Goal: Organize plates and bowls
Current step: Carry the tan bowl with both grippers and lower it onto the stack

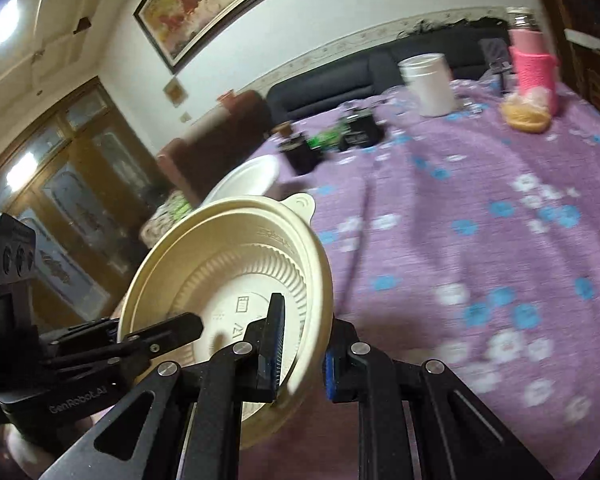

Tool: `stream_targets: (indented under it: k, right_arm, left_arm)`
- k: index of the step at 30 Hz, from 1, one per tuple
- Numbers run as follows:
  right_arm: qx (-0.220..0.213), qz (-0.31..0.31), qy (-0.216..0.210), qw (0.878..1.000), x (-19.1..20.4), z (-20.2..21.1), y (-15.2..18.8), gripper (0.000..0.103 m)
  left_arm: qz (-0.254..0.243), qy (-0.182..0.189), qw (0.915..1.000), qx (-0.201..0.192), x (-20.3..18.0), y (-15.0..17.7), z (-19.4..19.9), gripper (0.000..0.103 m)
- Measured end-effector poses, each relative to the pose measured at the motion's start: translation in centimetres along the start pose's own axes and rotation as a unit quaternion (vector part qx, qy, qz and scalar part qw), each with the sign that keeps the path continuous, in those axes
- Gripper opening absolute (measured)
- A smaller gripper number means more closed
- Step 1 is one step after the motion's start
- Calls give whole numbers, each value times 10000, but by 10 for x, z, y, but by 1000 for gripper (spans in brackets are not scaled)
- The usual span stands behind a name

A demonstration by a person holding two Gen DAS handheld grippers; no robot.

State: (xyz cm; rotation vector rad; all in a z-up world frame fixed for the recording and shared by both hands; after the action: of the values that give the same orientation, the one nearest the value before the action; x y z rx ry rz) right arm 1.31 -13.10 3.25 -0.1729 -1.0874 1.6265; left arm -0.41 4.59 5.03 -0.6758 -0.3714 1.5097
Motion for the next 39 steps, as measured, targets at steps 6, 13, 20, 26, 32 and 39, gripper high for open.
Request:
stream_targets:
  k: [6,13,20,26,32,39]
  right_arm:
    - [311,421,-248,9983,72,-43,-13,18]
    - [694,901,-197,9933,134,-98,-15,18]
    - [953,1212,167,9879,150,-133,-8,18]
    - [684,1565,565,9837,153,-135,-6,49]
    - [476,1679,671,9824,158,-125,-8,53]
    - [-64,1449,651,9873,157,-70,-3,60]
  left_arm:
    - [487,-319,9981,-188,74,-3,25,31]
    - [1129,-562,9919,-121,147,-3,25,32]
    - [1351,-555,9892,91,175,-2,11,43]
    - [1498,-381,9879,-128,181,2,26,66]
    - [1573,-514,9853,-422,185,10,49,68]
    - [1206,-1118,9809,-1039,167,25,84,79]
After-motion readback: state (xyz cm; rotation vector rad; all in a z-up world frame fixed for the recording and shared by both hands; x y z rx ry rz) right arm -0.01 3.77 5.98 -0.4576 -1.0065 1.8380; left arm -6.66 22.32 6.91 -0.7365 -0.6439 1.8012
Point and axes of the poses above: each gripper's, at about its wrist camera, not at the fingertips, and z roughly against the way its jaws point, x to its left, y to its underside, the point moved 6 cm from there along -z, roughly the way its jaws point, and after that the axes turned 5 degrees about z, right-handed, at the moved point
